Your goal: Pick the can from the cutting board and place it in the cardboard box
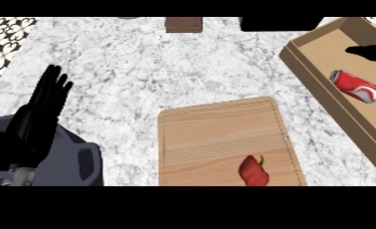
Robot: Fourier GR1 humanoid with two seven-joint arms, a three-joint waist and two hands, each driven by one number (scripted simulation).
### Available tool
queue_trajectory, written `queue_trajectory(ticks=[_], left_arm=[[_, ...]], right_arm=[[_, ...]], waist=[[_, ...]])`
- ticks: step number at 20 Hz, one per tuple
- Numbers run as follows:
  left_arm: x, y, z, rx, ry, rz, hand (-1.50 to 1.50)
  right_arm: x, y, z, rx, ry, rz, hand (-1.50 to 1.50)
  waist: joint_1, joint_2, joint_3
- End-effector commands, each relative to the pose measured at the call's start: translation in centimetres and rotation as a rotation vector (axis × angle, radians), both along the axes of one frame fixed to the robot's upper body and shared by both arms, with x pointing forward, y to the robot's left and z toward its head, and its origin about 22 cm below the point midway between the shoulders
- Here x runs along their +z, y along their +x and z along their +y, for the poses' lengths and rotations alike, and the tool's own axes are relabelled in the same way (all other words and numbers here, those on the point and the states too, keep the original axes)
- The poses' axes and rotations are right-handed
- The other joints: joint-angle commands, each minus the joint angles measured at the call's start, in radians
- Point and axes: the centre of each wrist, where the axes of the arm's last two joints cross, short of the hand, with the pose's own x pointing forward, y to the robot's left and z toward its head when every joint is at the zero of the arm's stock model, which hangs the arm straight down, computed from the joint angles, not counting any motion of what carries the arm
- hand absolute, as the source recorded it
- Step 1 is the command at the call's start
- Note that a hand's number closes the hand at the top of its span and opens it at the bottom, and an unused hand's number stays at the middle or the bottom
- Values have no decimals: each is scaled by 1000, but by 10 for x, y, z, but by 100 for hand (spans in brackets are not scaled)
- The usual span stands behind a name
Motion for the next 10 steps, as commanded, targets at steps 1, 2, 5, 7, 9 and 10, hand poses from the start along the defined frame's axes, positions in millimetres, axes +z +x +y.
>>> queue_trajectory(ticks=[1,2,5,7,9,10], left_arm=[[-1,16,-20,-10,-60,7,0],[-15,4,-5,12,-57,37,0],[-11,17,-18,20,-64,34,0],[2,18,-11,7,-74,39,0],[-6,14,-14,3,-66,12,0],[-10,18,0,21,-78,27,0]], right_arm=[[13,12,0,30,300,-66,-150],[10,5,-8,51,365,-62,-150],[1,-9,-38,72,473,-102,-150],[-1,-12,-46,39,529,-127,-150],[16,-30,-77,36,550,-141,-150],[1,-37,-85,31,542,-160,-150]], waist=[[-16,16,-21],[-20,8,-22],[-33,14,-21],[-21,12,-21],[-19,11,-22],[-15,14,-22]])
